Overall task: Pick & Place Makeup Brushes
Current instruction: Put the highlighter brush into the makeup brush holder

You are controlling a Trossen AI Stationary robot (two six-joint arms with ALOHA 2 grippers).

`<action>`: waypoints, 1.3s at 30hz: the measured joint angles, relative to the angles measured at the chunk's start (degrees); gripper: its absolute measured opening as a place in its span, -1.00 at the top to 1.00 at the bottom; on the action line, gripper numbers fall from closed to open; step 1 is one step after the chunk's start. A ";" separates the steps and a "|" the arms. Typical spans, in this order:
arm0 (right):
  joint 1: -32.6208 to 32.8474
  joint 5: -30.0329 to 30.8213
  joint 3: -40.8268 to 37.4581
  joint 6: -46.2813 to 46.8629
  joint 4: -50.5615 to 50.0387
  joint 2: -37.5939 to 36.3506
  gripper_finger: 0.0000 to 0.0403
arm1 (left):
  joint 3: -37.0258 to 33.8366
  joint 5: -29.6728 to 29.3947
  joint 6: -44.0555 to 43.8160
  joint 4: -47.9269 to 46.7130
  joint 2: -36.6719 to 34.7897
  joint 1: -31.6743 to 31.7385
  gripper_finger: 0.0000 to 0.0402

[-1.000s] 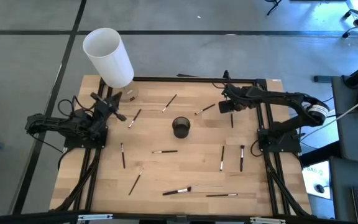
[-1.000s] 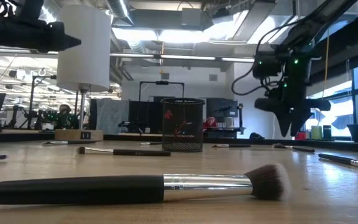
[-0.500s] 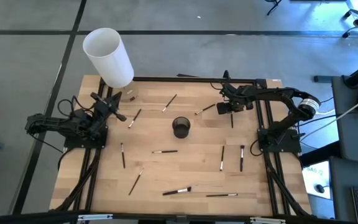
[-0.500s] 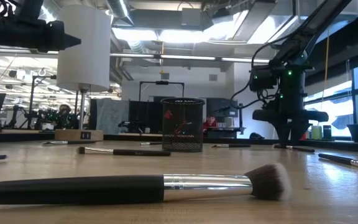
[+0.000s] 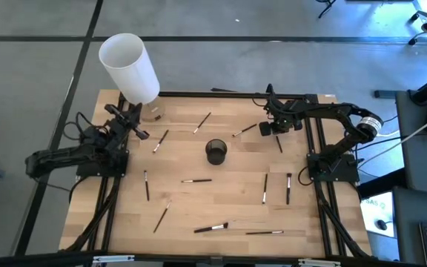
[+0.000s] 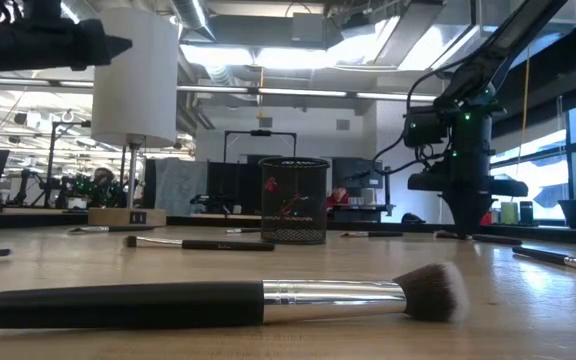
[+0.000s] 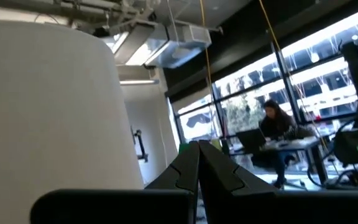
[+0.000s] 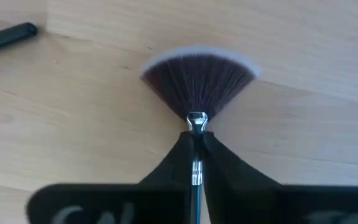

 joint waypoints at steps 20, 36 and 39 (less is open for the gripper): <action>6.16 3.86 8.44 -4.03 14.30 -12.98 0.99 | -0.26 16.07 -24.27 2.32 28.25 11.96 0.97; 10.32 0.45 7.83 -20.68 26.53 -8.04 0.87 | 4.31 18.59 -25.21 10.56 47.13 11.94 0.68; 9.05 -0.08 7.91 -25.34 25.33 -6.06 0.75 | 6.65 18.59 -25.21 10.68 51.75 11.94 0.64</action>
